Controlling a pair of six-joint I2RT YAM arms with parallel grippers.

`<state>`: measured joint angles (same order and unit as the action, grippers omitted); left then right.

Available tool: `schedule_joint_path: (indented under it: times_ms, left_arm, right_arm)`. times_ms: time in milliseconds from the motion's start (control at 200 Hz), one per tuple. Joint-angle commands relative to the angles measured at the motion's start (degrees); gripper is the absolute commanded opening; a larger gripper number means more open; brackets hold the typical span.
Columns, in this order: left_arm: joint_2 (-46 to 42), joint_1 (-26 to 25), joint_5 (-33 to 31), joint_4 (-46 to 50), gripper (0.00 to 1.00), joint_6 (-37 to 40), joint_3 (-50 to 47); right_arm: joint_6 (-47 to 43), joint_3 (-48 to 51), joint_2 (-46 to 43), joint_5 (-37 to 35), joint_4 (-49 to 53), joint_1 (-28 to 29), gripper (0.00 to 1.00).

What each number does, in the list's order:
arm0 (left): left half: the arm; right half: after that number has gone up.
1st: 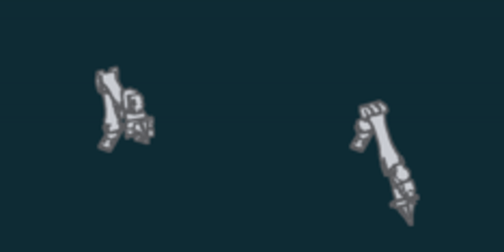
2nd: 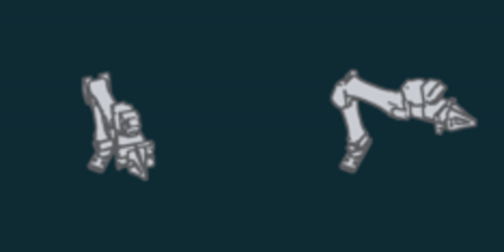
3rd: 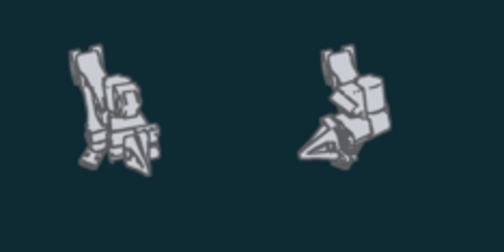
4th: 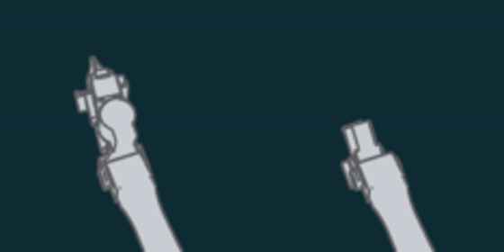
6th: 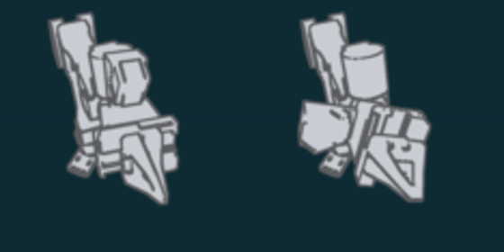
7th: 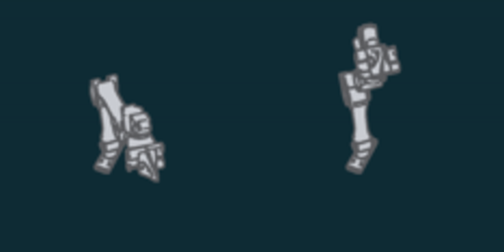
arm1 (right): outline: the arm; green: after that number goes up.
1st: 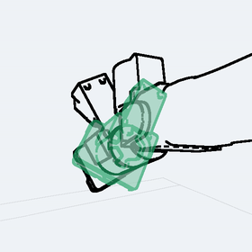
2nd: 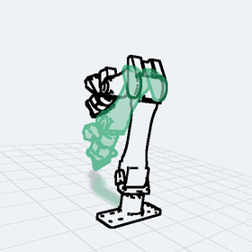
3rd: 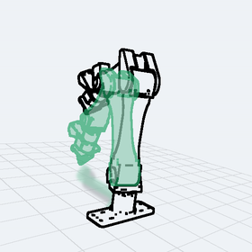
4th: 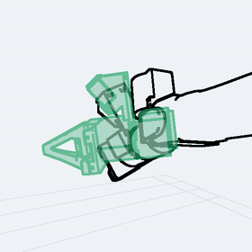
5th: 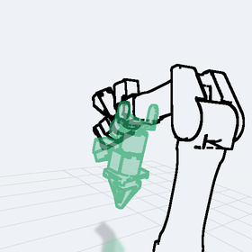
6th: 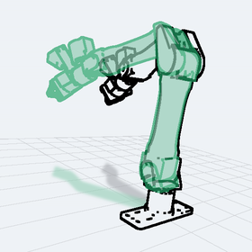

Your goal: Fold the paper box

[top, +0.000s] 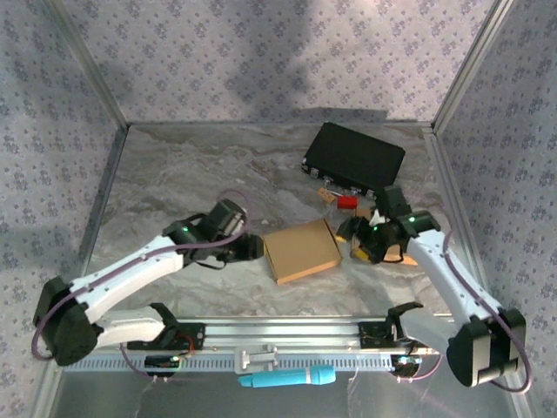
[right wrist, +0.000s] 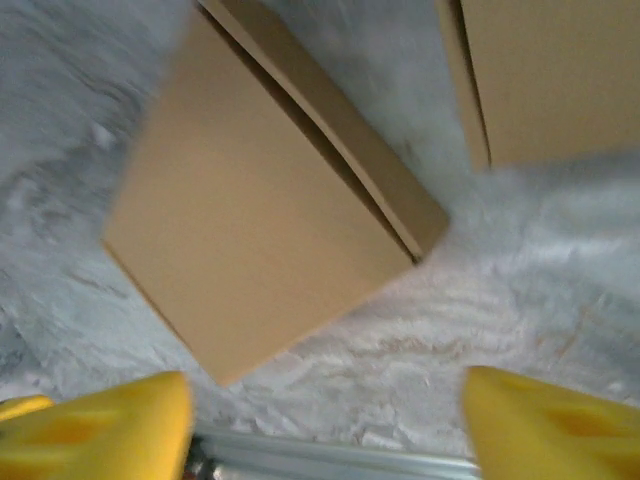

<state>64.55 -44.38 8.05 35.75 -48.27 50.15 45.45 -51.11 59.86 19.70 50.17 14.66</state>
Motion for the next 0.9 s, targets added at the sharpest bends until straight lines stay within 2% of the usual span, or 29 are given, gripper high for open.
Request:
schedule_joint_path:
  times_ms: [0, 75, 145, 205, 260, 295, 335, 380, 445, 520, 710, 825, 894]
  left_arm:
    - [-6.52, 7.99, -1.51, -2.62, 1.0, -0.82, 0.89]
    - [-10.58, 13.5, -5.23, -3.61, 1.0, 0.72, 0.08]
    - [-13.19, 16.46, -12.48, -2.31, 1.0, 3.48, 0.4]
    - [-14.23, 17.05, -24.71, 1.05, 1.0, 4.61, 1.11]
    - [-14.39, 17.04, -36.77, 4.18, 1.0, 3.4, 0.65]
    - [-14.28, 17.05, -44.35, 5.72, 1.0, 2.89, 0.14]
    - [-14.68, 17.05, -48.36, 1.86, 1.0, 8.89, -2.1]
    - [-15.57, 17.26, -48.54, -5.75, 1.0, 18.63, -5.76]
    - [-16.99, 17.78, -45.01, -15.55, 1.0, 32.72, -11.05]
    - [-16.78, 19.5, -44.0, -22.32, 1.0, 39.24, -15.64]
    - [-10.99, 25.04, -36.68, -33.9, 1.0, 45.1, -22.09]
    - [-5.9, 29.13, -33.46, -43.23, 1.0, 43.96, -25.15]
    - [-1.58, 31.8, -31.68, -47.27, 1.0, 42.92, -25.74]
  right_arm:
    - [-11.67, -6.39, -6.25, -15.22, 6.41, -2.22, 0.99]
    - [-15.24, -7.19, -11.9, -24.9, 4.19, -2.44, 0.99]
    - [-17.69, -4.17, -17.36, -35.41, -1.1, -2.44, 0.99]
    - [-22.2, 2.56, -22.05, -41.32, -8.73, -2.5, 0.99]
    - [-33.62, 11.0, -27.09, -43.85, -21.6, -2.62, 0.99]
    - [-38.26, 14.98, -29.29, -44.41, -25.69, -2.61, 0.99]
    - [-44.41, 20.0, -31.9, -44.15, -30.11, -2.69, 0.99]
    - [-47.25, 23.97, -33.63, -42.8, -32.67, -3.07, 0.99]
    - [-47.86, 28.02, -34.15, -39.83, -35.13, -4.78, 0.99]
    - [-45.75, 31.62, -32.93, -38.17, -39.21, -7.18, 0.99]
    - [-40.64, 36.75, -22.24, -37.79, -51.17, -12.0, 0.99]
    - [-40.03, 38.96, -14.35, -35.5, -62.98, -13.95, 0.99]
    - [-41.18, 38.41, -10.53, -33.71, -66.58, -14.84, 0.99]
